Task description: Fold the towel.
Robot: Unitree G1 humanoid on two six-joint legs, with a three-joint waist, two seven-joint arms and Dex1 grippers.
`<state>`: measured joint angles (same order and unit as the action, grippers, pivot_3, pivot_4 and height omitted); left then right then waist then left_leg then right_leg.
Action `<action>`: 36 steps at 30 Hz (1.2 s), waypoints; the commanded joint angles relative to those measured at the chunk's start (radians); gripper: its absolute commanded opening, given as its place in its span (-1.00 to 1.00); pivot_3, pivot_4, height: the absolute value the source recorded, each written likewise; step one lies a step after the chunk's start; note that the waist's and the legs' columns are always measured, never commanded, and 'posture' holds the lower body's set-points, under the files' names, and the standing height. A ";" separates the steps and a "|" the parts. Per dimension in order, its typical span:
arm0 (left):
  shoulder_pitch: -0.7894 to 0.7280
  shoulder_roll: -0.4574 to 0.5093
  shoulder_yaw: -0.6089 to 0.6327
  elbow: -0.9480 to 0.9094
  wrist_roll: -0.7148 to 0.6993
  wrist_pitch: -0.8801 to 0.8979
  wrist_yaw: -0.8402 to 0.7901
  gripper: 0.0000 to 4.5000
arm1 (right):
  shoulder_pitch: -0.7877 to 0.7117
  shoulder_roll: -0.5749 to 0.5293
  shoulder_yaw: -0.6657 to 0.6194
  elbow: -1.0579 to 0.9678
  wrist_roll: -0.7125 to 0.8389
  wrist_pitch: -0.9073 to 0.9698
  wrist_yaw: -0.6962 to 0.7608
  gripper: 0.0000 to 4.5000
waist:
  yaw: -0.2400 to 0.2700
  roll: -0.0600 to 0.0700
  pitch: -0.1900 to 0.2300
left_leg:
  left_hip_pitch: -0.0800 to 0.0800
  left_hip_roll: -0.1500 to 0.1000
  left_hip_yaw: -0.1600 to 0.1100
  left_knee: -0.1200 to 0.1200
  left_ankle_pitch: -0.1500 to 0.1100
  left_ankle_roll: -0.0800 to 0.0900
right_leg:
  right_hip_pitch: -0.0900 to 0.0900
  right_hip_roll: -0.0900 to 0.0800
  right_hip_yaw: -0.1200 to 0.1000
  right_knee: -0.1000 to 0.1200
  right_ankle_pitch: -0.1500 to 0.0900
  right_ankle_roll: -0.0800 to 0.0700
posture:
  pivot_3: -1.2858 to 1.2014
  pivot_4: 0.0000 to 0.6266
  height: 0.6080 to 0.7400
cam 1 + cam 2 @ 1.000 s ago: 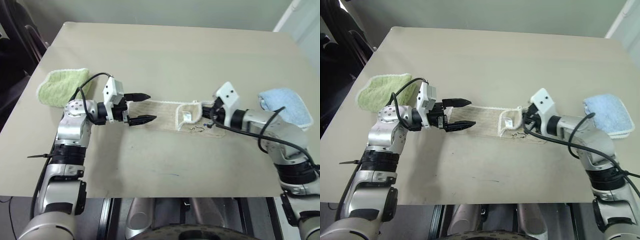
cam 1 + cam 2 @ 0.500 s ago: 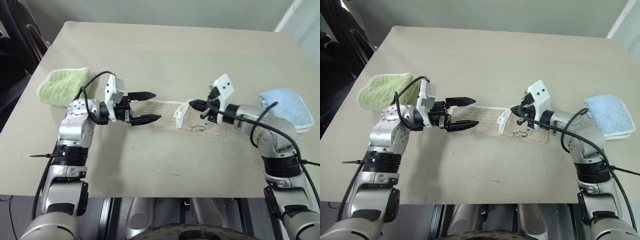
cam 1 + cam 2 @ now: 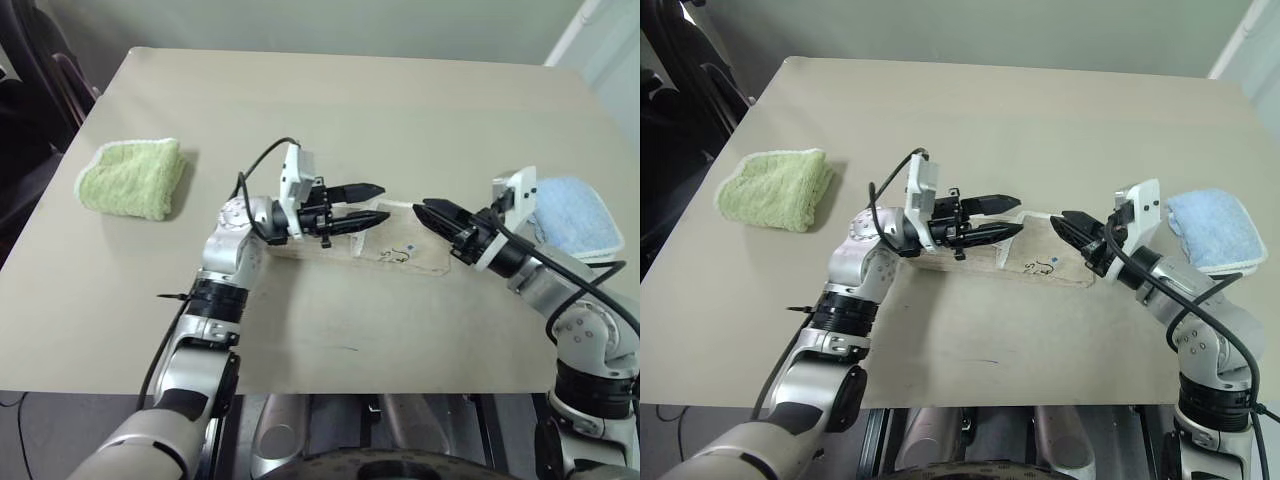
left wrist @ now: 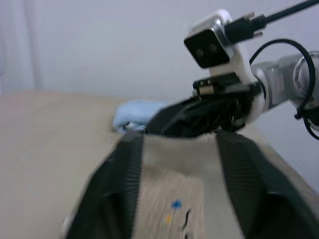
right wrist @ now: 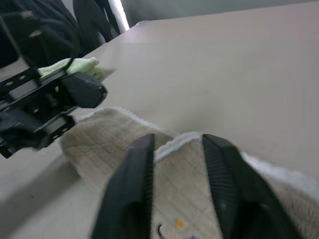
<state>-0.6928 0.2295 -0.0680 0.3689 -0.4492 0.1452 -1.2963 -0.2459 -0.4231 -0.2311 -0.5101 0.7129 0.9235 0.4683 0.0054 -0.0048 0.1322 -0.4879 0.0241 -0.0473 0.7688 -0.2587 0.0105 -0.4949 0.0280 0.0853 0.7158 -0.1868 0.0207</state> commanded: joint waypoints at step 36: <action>0.034 -0.016 -0.044 -0.038 0.086 0.125 0.099 -0.91 | 0.004 -0.008 0.156 0.248 -0.289 -0.307 0.030 -1.00 | 0.003 0.003 0.000 | 0.015 -0.001 -0.001 -0.001 -0.002 0.001 | 0.017 0.000 0.000 -0.004 -0.007 0.011 | 0.03 -0.52 0.36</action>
<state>-0.6340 0.2061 -0.1568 0.4097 -0.2890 0.2058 -1.1876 -0.2241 -0.4171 -0.0261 -0.1792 0.3570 0.6009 0.4614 0.0086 -0.0016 0.1319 -0.4735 0.0235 -0.0479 0.7679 -0.2603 0.0114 -0.4780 0.0279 0.0857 0.7122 -0.1936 0.0315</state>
